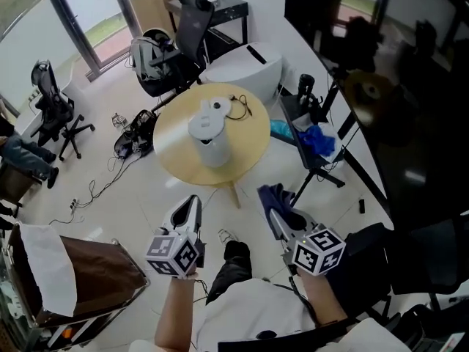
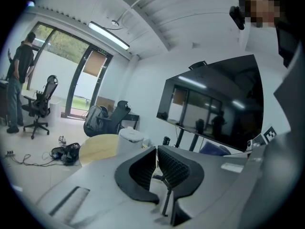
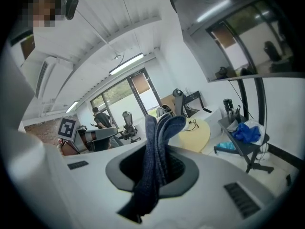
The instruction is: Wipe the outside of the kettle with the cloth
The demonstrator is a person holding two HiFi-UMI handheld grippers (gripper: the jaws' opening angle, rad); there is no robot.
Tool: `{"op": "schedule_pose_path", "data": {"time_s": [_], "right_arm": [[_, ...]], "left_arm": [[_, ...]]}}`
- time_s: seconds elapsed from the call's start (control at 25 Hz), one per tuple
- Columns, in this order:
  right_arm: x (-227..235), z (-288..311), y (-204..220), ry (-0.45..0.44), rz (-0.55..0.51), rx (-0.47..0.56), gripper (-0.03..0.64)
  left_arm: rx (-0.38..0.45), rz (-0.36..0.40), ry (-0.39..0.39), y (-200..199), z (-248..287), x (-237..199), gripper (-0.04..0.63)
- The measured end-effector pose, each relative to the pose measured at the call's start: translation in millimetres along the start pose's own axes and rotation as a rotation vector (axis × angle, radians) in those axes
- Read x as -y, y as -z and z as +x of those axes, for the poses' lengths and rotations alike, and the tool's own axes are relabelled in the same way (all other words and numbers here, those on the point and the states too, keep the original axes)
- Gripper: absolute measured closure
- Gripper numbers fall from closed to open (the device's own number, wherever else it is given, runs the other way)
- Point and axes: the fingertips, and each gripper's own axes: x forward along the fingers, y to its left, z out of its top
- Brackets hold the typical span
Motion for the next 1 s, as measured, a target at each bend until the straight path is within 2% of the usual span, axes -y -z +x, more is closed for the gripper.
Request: {"op": "schedule_pose_path", "data": {"time_s": [0.16,0.32,0.52,0.76,1.0], "right_arm": [[14.9,58.2,-36.6,0.007,-0.007,-0.009,0.554],[27.1,113.4,-67.0,0.017,-0.013,-0.015,0.554],[37.1,157.8,-88.6,0.038,-0.024,-0.033,0.554],[51.2,182.4,-96.3,0.058,-0.020,-0.066,0.554],[70.6,216.4,-113.8,0.019,-0.024,-0.082,0.554]], "left_arm": [[-0.031,0.019,0.009,-22.6,57.6,-38.7,0.566],[-0.104,0.056,0.028,-33.2,110.4,-74.6,0.424],[-0.222,0.126,0.061,-35.5,167.0,-111.2,0.292],[-0.303,0.166,0.079,-29.8,217.7,-132.5,0.274],[-0.366,0.152,0.084,-17.9,248.0,-138.9,0.268]]}}
